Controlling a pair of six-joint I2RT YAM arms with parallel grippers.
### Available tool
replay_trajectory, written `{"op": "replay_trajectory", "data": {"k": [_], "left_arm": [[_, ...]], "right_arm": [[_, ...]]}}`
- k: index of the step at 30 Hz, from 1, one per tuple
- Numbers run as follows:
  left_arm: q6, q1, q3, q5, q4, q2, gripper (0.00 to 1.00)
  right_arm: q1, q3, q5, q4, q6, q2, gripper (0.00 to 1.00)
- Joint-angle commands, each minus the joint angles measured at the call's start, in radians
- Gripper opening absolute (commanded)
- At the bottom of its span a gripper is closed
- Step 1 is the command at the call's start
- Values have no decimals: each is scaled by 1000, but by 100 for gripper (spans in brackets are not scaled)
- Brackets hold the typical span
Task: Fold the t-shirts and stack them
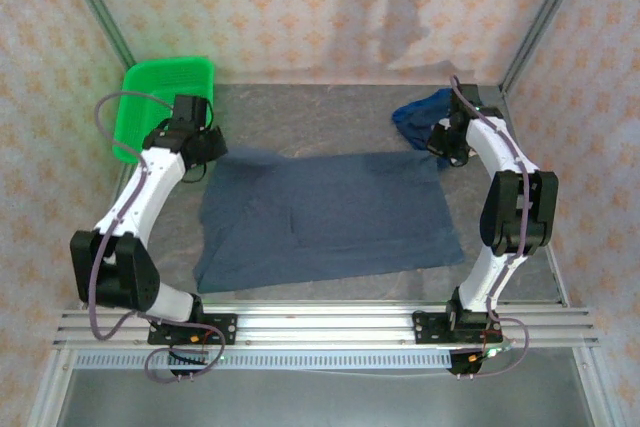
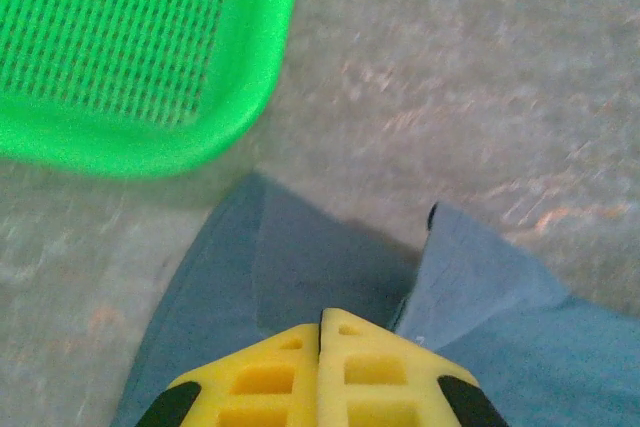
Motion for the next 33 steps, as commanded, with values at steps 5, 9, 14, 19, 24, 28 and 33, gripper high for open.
{"op": "replay_trajectory", "data": {"k": [5, 9, 14, 19, 24, 28, 33], "left_arm": [[-91, 10, -224, -93, -74, -238, 0], [-134, 9, -325, -115, -132, -365, 0], [-225, 9, -455, -127, -185, -473, 0], [-291, 8, -572, -112, -179, -547, 0], [-336, 6, -637, -107, -166, -560, 0], [-368, 0, -676, -116, -157, -538, 0], [-408, -4, -723, -136, -146, -528, 0]], "right_arm": [[-8, -58, 53, 10, -55, -32, 0], [-14, -112, 57, 23, -52, -57, 0], [-18, -213, 46, 53, -18, -88, 0], [-18, -285, 58, 77, 4, -97, 0], [-18, -313, 66, 92, 13, -82, 0], [-17, -329, 63, 95, 27, -65, 0], [-17, -356, 73, 102, 48, -57, 0]]}}
